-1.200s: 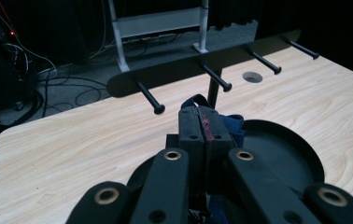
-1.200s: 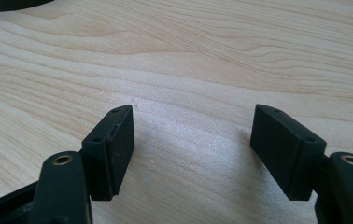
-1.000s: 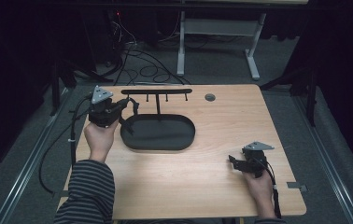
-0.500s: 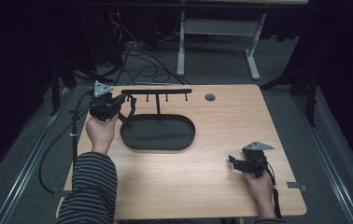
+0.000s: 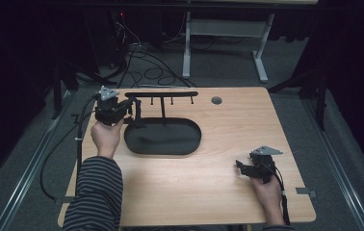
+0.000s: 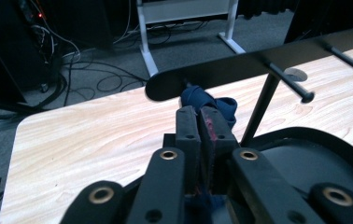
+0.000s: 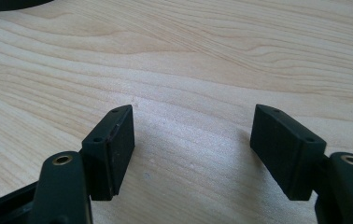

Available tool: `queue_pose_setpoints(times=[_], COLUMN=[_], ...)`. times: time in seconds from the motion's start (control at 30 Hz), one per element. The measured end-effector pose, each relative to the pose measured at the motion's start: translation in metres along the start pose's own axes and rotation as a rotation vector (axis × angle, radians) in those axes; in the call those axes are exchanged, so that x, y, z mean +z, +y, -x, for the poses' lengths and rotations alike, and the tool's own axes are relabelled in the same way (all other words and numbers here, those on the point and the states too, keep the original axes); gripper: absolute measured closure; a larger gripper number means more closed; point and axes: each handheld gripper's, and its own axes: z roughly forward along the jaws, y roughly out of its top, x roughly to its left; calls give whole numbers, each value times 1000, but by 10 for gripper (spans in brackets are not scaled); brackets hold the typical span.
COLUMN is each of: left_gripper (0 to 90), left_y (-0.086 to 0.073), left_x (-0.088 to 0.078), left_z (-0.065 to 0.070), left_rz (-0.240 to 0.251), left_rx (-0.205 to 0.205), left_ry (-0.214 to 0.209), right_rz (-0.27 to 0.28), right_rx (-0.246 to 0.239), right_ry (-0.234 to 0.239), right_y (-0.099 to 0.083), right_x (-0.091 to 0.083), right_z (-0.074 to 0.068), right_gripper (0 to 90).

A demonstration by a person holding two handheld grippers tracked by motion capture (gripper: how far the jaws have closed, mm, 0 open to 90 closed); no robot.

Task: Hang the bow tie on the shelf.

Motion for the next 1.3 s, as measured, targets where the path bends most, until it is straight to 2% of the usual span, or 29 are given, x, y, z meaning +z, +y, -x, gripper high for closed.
queue_pose_setpoints(times=[0.07, 0.23, 0.4, 0.53, 0.63, 0.87, 1.3], left_gripper=[842, 800, 686, 617, 596, 555, 526], left_y=[-2, -3, -7, -15, -19, -24, -37], left_x=[-2, -7, -12, -18, -25, -40, -54], left_z=[-2, -1, 5, 9, 7, 10, 14], left_rz=[4, -2, -10, -18, -17, 0, 1], left_rx=[-14, 3, -5, -6, -29, -41, -36], left_ry=[-3, -14, -54, -54, -64, -68, -77], right_rz=[0, 0, -1, 0, 0, -1, -2], right_rx=[-1, 1, -2, -1, -1, -1, -3], right_ry=[-1, -2, -2, -1, -2, -4, -5], right_y=[0, 0, 0, 0, 0, 0, 0], right_x=[0, 0, 0, 0, 0, 0, 0], right_z=[0, 0, 0, 0, 0, -1, -1], right_gripper=[321, 321, 321, 321, 321, 321, 321])
